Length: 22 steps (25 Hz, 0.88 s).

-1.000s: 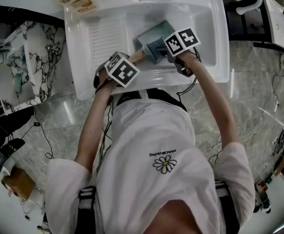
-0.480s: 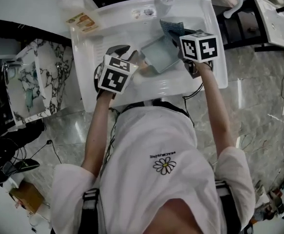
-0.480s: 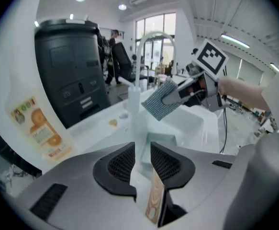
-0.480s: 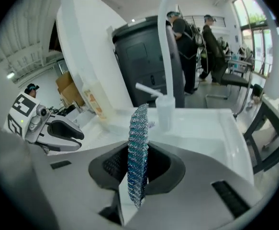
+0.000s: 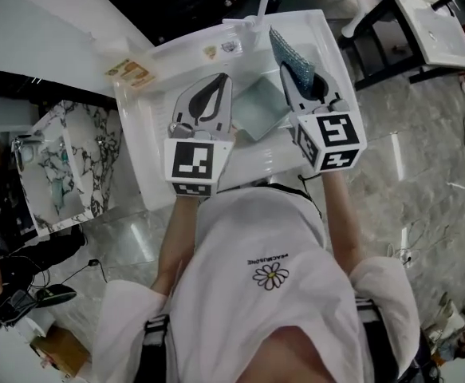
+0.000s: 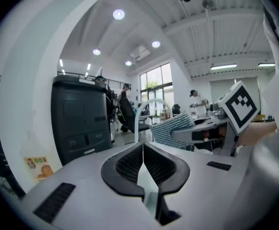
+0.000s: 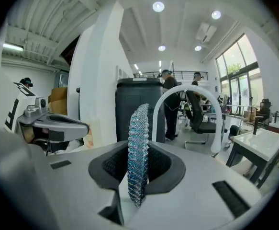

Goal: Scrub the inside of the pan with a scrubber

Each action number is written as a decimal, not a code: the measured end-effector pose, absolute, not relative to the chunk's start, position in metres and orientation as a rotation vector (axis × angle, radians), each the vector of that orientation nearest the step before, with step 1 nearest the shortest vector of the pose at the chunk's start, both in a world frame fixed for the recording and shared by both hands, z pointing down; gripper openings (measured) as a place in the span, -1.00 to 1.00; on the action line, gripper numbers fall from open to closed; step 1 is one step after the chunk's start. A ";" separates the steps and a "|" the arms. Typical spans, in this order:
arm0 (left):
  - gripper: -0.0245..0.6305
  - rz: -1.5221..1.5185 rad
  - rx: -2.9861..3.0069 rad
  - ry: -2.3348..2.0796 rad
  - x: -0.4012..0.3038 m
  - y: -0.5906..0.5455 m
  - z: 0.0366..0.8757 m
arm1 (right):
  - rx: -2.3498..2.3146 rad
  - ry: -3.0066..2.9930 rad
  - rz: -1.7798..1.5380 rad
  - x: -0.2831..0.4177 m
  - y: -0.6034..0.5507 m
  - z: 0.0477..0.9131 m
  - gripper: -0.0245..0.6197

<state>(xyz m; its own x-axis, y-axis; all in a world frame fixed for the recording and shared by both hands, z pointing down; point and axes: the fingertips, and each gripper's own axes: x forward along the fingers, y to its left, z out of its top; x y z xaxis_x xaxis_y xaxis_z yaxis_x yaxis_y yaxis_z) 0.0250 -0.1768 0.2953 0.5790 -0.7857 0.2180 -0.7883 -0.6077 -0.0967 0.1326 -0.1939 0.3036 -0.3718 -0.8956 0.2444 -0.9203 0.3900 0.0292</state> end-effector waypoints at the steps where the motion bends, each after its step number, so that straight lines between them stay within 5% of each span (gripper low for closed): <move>1: -0.86 0.336 2.793 -1.397 0.026 -0.175 0.292 | 1.655 -2.430 0.132 0.135 -0.188 0.299 -0.75; 22: -0.88 0.158 2.771 -1.486 0.020 -0.167 0.290 | 1.930 -2.371 0.081 0.152 -0.145 0.301 -0.75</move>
